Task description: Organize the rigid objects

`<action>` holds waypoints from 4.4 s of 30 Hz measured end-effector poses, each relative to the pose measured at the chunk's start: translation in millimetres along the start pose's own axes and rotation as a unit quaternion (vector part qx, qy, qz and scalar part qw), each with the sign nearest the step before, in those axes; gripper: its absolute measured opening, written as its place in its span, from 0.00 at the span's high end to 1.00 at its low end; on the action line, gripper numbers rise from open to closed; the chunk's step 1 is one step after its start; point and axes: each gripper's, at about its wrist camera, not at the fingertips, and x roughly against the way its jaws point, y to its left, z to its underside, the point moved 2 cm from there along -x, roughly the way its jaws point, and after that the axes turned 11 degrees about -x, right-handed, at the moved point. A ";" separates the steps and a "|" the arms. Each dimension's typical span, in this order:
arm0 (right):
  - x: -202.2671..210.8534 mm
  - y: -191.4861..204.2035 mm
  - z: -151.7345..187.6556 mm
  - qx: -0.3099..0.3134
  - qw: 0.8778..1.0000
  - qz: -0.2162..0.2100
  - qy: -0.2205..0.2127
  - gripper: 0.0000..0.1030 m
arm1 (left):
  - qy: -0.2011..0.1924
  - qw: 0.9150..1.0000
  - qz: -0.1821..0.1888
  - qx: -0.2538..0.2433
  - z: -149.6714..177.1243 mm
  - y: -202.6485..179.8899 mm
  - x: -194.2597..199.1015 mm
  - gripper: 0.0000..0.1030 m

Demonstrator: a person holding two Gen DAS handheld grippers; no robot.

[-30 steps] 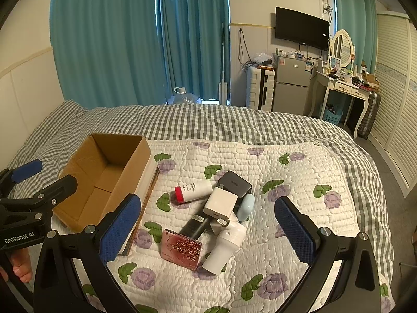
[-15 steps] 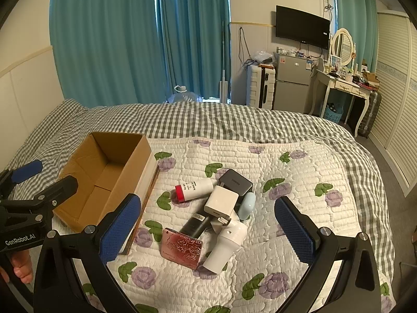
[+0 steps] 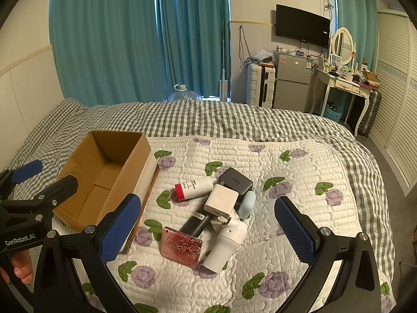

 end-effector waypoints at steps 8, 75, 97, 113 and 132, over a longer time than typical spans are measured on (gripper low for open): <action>-1.6 -1.3 0.4 -0.007 1.000 -0.002 0.004 0.00 | 0.003 1.000 0.000 0.002 1.2 0.4 -0.5 0.00; -168.3 -57.3 65.6 -0.002 0.962 0.009 0.272 0.46 | 0.153 0.985 0.074 -0.023 85.8 -133.9 -130.2 0.30; -52.4 -61.5 5.7 0.002 0.989 0.001 0.149 0.51 | 0.077 0.994 0.077 -0.025 25.1 -96.4 -19.1 0.30; 7.2 84.7 -81.0 0.103 0.991 -0.054 0.065 0.51 | 0.050 0.999 -0.003 0.002 -16.1 56.3 -1.9 0.30; -176.4 194.2 -12.3 0.185 0.967 -0.079 0.154 0.51 | 0.131 0.991 0.016 -0.008 46.4 87.4 -122.3 0.30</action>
